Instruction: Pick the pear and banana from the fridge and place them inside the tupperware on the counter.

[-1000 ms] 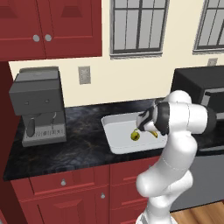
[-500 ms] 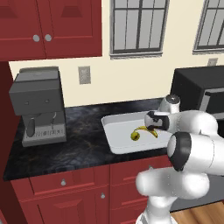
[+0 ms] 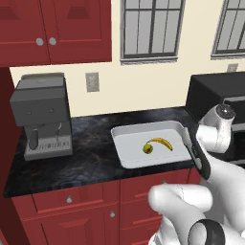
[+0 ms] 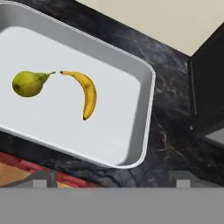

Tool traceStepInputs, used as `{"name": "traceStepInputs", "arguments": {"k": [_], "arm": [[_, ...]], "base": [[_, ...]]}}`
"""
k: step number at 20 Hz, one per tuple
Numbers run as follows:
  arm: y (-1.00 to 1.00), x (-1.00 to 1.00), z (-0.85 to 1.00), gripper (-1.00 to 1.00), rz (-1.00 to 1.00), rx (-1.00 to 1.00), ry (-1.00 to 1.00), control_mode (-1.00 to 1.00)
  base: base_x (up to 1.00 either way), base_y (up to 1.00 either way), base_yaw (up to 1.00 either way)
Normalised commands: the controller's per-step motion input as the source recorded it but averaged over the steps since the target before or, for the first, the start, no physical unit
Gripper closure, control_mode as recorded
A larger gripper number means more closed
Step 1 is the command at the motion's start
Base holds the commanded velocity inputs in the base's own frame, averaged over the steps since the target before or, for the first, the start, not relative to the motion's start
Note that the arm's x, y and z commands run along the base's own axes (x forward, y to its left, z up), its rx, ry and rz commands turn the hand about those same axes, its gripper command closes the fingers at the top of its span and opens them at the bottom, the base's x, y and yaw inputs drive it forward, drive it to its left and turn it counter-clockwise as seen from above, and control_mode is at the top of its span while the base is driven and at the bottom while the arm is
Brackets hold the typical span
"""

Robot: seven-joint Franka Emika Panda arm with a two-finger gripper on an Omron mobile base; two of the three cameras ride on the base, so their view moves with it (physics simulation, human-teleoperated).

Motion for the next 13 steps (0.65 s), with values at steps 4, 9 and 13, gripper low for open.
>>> {"name": "traceStepInputs", "arguments": {"k": [4, 9, 13], "arm": [[-1.0, -1.0, 0.49, -1.0, 0.0, 0.01, -0.16, -1.0], [-0.84, -0.98, 0.54, -1.0, 0.0, 0.01, -0.23, -1.0], [-0.4, -0.62, 0.45, -1.0, 0.01, 0.0, -0.19, -1.0]], "base": [[0.0, 0.0, 0.0], [0.0, 0.0, 0.0], [0.0, 0.0, 0.0]]}}
